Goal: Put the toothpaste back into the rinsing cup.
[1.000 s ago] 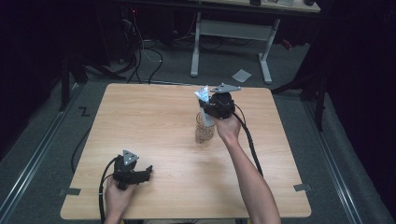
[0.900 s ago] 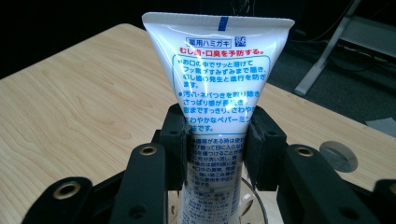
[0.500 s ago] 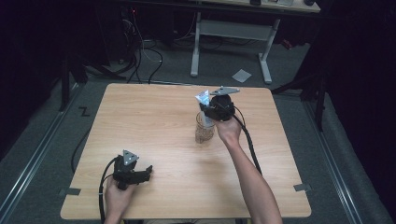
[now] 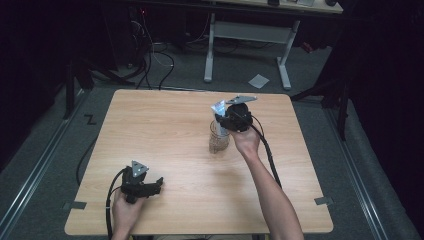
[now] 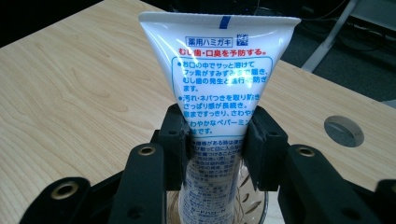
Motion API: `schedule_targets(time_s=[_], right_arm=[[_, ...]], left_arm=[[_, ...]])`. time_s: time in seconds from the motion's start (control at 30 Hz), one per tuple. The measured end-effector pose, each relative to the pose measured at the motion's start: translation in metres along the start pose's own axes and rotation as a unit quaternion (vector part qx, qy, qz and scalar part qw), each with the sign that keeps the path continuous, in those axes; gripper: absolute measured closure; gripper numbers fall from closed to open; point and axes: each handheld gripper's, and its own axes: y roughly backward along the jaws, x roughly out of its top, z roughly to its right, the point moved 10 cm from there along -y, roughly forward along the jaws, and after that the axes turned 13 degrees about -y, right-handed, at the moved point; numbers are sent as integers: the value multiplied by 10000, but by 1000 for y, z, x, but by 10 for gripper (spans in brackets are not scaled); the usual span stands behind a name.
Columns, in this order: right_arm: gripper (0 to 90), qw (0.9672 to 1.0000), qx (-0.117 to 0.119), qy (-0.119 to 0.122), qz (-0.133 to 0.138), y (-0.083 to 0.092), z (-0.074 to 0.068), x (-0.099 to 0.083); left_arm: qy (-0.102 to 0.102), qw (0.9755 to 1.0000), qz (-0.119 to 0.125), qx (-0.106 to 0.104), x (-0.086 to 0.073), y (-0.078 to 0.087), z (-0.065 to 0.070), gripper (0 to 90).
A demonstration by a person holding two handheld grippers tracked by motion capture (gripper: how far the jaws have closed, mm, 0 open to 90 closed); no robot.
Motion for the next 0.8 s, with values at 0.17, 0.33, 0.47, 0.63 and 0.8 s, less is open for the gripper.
schedule_targets(time_s=[0.17, 0.33, 0.47, 0.63, 0.8], right_arm=[[630, 10000, -4, 30, -94, -3, 0, -4], [627, 9998, 11, 19, -192, -4, 1, -9], [626, 9997, 0, 35, -234, -4, 2, -12], [626, 9996, 1, -55, -288, -6, 7, -18], [625, 9995, 4, -83, -313, -7, 9, -24]], left_arm=[[-10, 10000, -2, 2, 0, 0, 0, 154], [-10, 10000, 0, 2, 0, 0, 0, 154], [-11, 10000, 0, 3, 0, 0, 0, 154], [-8, 10000, 0, 3, 0, 0, 0, 154], [-10, 10000, -1, 3, 0, 0, 0, 154]])
